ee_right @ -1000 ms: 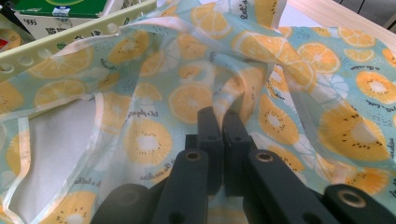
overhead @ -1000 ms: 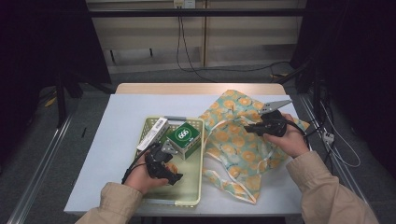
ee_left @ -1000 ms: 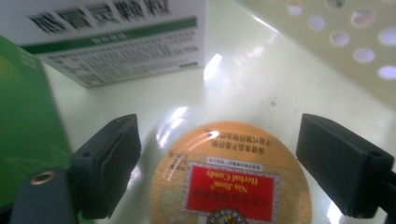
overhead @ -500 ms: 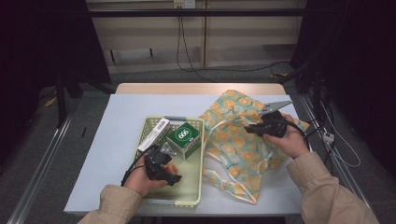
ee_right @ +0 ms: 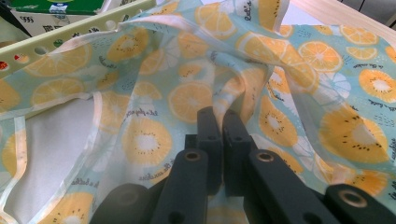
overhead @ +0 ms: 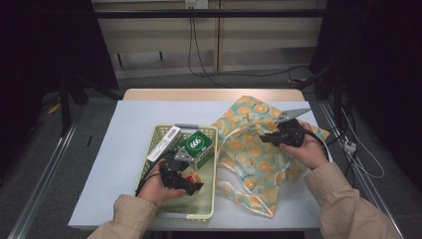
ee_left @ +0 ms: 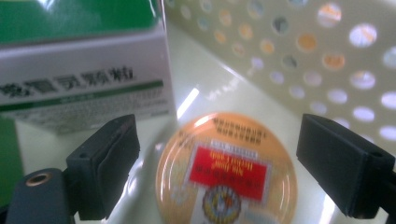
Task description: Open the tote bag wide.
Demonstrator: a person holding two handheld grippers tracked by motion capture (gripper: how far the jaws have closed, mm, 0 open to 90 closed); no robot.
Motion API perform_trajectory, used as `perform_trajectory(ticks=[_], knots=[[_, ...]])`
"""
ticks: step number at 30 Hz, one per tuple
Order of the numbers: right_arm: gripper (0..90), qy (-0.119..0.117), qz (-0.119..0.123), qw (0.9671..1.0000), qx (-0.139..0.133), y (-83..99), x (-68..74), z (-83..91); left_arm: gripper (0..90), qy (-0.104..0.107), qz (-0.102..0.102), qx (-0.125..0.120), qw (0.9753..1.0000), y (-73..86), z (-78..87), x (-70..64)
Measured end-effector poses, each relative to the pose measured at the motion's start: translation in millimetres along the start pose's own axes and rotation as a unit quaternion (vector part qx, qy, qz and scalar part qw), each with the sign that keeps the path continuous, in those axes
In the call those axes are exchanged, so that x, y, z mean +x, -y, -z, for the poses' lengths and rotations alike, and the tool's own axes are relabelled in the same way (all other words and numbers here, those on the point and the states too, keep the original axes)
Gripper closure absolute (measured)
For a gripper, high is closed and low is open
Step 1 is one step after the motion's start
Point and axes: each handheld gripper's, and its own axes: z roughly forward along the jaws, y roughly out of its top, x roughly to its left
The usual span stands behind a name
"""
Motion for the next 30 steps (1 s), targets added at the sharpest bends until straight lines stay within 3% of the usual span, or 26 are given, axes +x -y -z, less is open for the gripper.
perform_trajectory(ticks=[4, 7, 11, 12, 14, 16, 21, 24, 30], knots=[[89.1, 0.0, 0.001, 1.0, 0.0, -0.2, 0.5, 0.2, 10.3, -0.002, -0.003, 0.008, 1.0, 7.0, 0.6, -0.9], [88.8, 0.001, 0.004, 1.0, -0.001, -0.7, 1.5, 0.2, 9.8, 0.015, -0.01, 0.027, 0.9995, 12.2, -3.5, -1.8], [88.9, 0.001, 0.003, 1.0, 0.0, -0.7, 1.4, 0.5, 13.6, 0.014, -0.032, 0.047, 0.9983, 13.5, -6.3, -2.8], [89.0, 0.001, 0.002, 1.0, 0.001, -0.4, 1.1, 0.6, 14.7, 0.012, -0.031, 0.047, 0.9983, 13.0, -6.5, -3.0], [89.0, 0.002, 0.001, 1.0, 0.001, -0.1, 0.4, 0.9, 16.2, 0.01, -0.003, 0.026, 0.9996, 13.1, -9.0, -5.6], [89.0, 0.003, -0.001, 1.0, 0.0, -0.1, -0.3, 1.5, 20.0, 0.007, -0.029, 0.047, 0.9985, 12.0, -6.6, -2.4], [89.3, 0.006, -0.005, 1.0, -0.002, -2.0, -2.4, 3.2, 20.5, 0.013, -0.011, 0.042, 0.999, 11.1, -5.4, -2.3], [89.3, 0.009, -0.008, 0.9999, -0.004, -4.0, -3.9, 5.1, 20.6, 0.019, 0.007, 0.023, 0.9995, 7.2, -0.3, -1.9], [89.4, 0.01, -0.014, 0.9998, -0.007, -5.0, -6.0, 8.3, 20.6, 0.022, 0.01, -0.003, 0.9997, -9.4, 18.8, -3.3]])
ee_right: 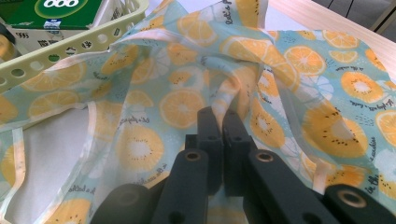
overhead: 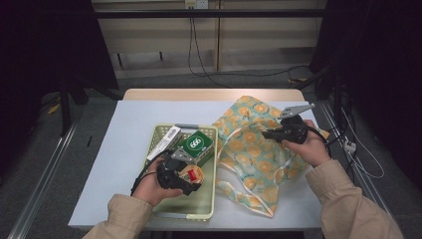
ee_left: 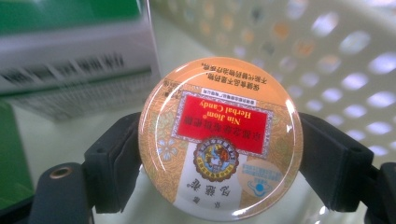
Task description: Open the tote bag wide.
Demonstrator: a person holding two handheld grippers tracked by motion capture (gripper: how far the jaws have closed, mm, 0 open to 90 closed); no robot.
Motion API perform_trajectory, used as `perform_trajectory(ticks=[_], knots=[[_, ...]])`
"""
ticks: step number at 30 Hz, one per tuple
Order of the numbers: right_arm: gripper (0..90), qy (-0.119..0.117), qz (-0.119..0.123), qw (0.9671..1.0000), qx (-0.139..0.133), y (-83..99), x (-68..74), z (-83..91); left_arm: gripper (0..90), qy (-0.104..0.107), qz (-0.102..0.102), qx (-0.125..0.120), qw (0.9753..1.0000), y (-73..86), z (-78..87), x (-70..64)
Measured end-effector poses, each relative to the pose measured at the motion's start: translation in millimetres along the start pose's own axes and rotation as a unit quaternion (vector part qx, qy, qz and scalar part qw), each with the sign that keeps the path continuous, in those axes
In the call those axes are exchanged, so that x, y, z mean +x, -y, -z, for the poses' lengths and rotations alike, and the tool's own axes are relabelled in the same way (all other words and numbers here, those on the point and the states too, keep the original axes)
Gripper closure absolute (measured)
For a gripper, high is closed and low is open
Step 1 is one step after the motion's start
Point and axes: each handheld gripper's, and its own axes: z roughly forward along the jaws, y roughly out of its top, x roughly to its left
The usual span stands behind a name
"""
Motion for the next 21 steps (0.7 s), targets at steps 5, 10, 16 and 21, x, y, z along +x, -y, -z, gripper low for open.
perform_trajectory(ticks=[5, 10, 16, 21], knots=[[89.4, 0.0, -0.001, 1.0, -0.001, -0.1, -0.9, 1.6, 20.6, -0.006, -0.005, -0.01, 0.9999, -14.7, 14.9, 0.5], [89.5, -0.002, -0.001, 1.0, 0.0, -0.1, -0.9, 1.5, 20.6, -0.001, 0.0, -0.022, 0.9997, -30.6, 24.8, 2.8], [89.5, -0.004, -0.004, 1.0, -0.002, 0.0, -2.2, 1.4, 20.7, 0.008, -0.003, -0.046, 0.9989, -52.1, 33.8, -0.9], [89.5, -0.004, -0.008, 1.0, -0.003, 0.2, -3.1, 2.2, 20.7, 0.008, 0.001, -0.063, 0.998, -69.1, 37.5, -5.1]])
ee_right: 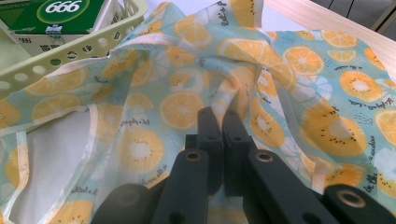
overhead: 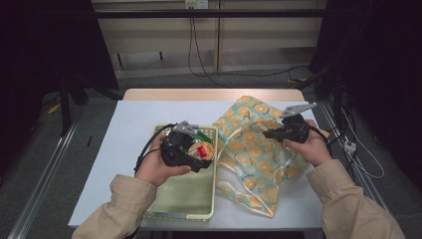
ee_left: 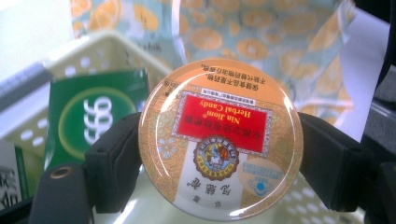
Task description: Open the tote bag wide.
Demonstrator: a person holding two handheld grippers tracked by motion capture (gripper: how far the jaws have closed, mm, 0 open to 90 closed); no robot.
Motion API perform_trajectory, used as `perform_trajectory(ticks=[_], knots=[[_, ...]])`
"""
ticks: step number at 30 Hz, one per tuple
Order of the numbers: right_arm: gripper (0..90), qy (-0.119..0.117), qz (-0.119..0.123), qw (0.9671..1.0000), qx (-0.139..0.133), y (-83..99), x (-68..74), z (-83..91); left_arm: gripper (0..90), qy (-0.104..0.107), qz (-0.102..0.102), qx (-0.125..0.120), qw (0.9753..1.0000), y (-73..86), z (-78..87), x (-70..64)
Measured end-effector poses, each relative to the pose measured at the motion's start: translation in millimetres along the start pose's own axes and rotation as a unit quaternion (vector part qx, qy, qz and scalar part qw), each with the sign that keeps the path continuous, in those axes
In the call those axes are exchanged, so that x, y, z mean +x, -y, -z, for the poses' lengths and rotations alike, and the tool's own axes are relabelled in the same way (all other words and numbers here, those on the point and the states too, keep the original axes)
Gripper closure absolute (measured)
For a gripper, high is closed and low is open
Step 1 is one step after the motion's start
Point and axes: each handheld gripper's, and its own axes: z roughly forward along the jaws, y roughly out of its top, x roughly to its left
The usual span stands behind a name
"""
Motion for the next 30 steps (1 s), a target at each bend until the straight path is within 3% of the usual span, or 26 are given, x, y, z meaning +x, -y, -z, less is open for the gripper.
perform_trajectory(ticks=[5, 6, 8, 14, 20, 27, 30], knots=[[89.6, 0.001, -0.002, 1.0, -0.002, -0.9, -0.5, 0.7, 20.7, 0.003, -0.007, -0.018, 0.9998, -18.3, -6.5, -6.9], [89.6, 0.002, -0.003, 1.0, -0.002, -1.2, -0.9, 0.9, 20.7, -0.005, -0.009, -0.017, 0.9998, -22.0, -8.9, -9.0], [89.6, 0.003, -0.004, 1.0, -0.001, -2.2, -1.9, 1.5, 20.7, 0.009, -0.013, -0.019, 0.9997, -28.3, -15.5, -10.1], [89.7, 0.003, -0.005, 1.0, -0.006, -7.7, -3.5, 6.0, 20.7, 0.016, -0.022, -0.023, 0.9994, -45.0, -35.6, -14.2], [89.6, 0.006, -0.005, 0.9999, -0.012, -12.0, -5.4, 10.6, 20.7, 0.021, -0.028, -0.011, 0.9993, -54.6, -56.6, -14.1], [89.7, 0.009, -0.007, 0.9998, -0.014, -16.6, -4.5, 10.8, 20.7, 0.027, -0.025, -0.019, 0.9991, -60.7, -77.5, -17.3], [89.7, 0.009, -0.006, 0.9998, -0.015, -18.3, -3.9, 10.4, 20.7, 0.028, -0.04, -0.012, 0.9987, -65.4, -84.6, -19.9]])
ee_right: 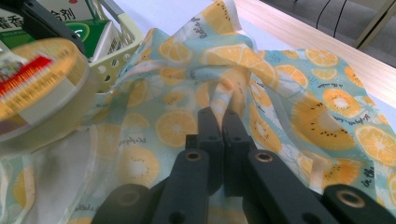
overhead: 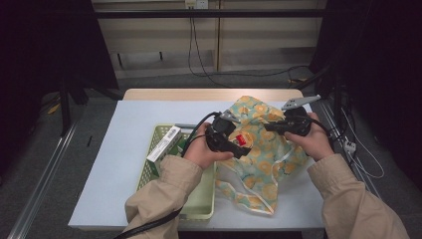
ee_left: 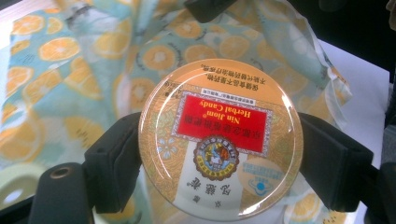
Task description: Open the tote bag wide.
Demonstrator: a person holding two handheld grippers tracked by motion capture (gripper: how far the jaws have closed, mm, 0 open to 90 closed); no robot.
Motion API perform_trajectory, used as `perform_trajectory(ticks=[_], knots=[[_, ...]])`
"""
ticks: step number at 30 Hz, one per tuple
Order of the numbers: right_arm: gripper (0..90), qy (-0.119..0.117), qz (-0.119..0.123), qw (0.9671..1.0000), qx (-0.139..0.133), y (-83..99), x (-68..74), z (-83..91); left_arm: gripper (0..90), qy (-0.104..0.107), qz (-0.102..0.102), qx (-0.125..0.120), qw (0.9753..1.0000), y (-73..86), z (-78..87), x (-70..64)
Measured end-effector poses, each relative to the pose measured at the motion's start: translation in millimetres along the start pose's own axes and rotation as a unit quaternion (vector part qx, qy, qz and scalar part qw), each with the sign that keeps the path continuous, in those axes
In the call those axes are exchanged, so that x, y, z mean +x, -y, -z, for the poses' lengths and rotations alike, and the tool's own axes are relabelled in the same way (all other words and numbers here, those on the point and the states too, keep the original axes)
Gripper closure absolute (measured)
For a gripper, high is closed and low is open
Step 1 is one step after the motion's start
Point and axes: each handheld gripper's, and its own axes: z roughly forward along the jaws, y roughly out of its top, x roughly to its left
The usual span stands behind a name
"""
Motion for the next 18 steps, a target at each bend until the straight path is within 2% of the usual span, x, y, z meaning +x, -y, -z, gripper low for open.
perform_trajectory(ticks=[7, 10, 18], knots=[[89.7, -0.001, 0.001, 1.0, -0.002, -4.3, 1.1, 1.0, 20.7, 0.006, -0.007, -0.004, 0.9999, -5.2, -8.2, 1.3], [89.7, -0.003, 0.002, 1.0, -0.001, -4.3, 0.9, 0.0, 20.7, 0.008, 0.004, -0.014, 0.9999, -4.1, -9.0, 3.1], [89.8, -0.002, 0.001, 1.0, -0.001, -4.7, 1.6, -0.5, 20.7, 0.006, 0.01, -0.019, 0.9997, -2.8, -14.2, 3.8]])
